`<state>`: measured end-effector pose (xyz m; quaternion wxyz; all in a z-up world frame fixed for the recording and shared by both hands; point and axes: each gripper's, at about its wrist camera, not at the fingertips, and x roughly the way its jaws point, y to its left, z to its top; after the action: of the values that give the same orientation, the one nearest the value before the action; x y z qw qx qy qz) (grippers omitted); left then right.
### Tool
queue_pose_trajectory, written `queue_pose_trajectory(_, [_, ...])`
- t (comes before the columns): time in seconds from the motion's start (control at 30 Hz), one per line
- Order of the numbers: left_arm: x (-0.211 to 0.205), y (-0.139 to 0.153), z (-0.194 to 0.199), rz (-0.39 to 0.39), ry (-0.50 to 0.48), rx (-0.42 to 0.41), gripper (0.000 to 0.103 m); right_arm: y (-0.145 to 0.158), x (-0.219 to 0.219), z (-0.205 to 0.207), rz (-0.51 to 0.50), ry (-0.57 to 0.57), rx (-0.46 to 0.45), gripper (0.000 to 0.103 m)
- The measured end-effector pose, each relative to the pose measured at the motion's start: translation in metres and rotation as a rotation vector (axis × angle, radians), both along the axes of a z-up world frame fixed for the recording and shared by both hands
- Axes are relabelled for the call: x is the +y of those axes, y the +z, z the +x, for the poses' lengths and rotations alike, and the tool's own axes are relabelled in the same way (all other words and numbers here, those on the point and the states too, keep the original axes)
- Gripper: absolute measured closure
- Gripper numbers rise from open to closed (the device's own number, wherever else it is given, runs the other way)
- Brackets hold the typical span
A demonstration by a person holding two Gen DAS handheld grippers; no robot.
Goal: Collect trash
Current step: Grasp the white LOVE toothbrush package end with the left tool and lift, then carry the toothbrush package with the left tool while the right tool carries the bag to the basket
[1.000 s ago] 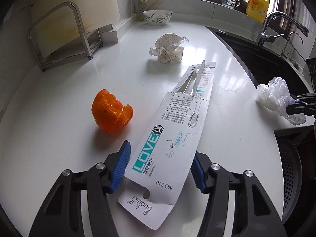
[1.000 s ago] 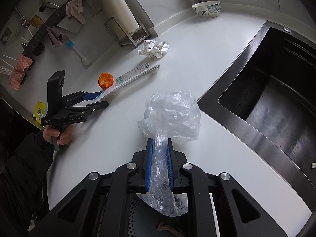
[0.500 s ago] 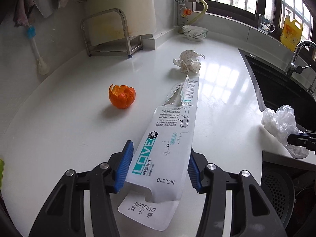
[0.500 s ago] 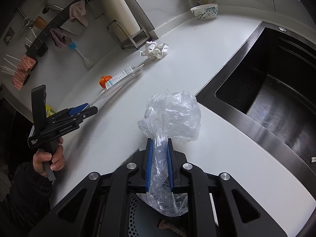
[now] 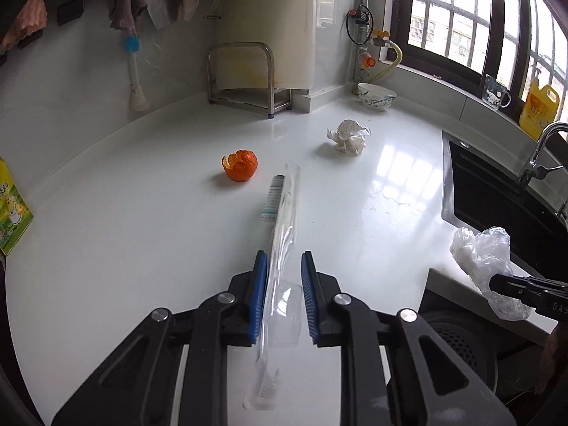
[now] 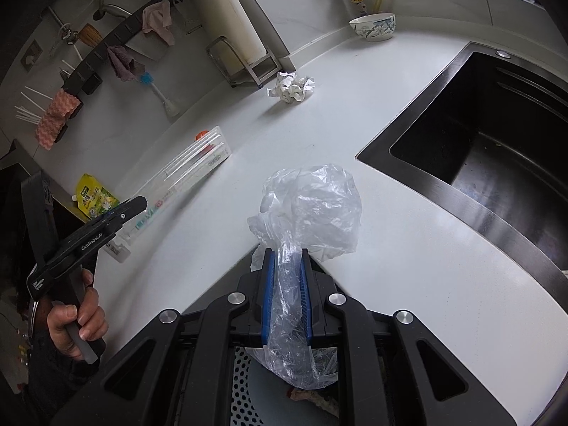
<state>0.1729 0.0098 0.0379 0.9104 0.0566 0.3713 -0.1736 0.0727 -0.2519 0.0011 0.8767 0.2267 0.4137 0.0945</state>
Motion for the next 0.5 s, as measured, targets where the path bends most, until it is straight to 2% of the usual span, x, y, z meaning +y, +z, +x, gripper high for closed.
queue_pose_trajectory(0.07, [0.002, -0.002, -0.008, -0.012, 0.012, 0.004, 0.093, 0.000, 0.002, -0.004, 0.009, 0.003, -0.001, 0.090])
queue_pose_trajectory(0.13, [0.004, -0.005, -0.013, -0.024, 0.024, 0.013, 0.094, -0.001, 0.003, -0.008, 0.010, 0.005, -0.003, 0.090])
queue_pose_trajectory(0.23, [0.007, -0.012, -0.018, -0.031, 0.039, 0.033, 0.095, -0.001, 0.006, -0.014, 0.010, 0.010, -0.005, 0.090])
queue_pose_trajectory(0.5, [0.020, -0.011, -0.021, -0.119, 0.113, 0.100, 0.093, 0.003, 0.007, -0.022, 0.010, 0.018, -0.021, 0.090])
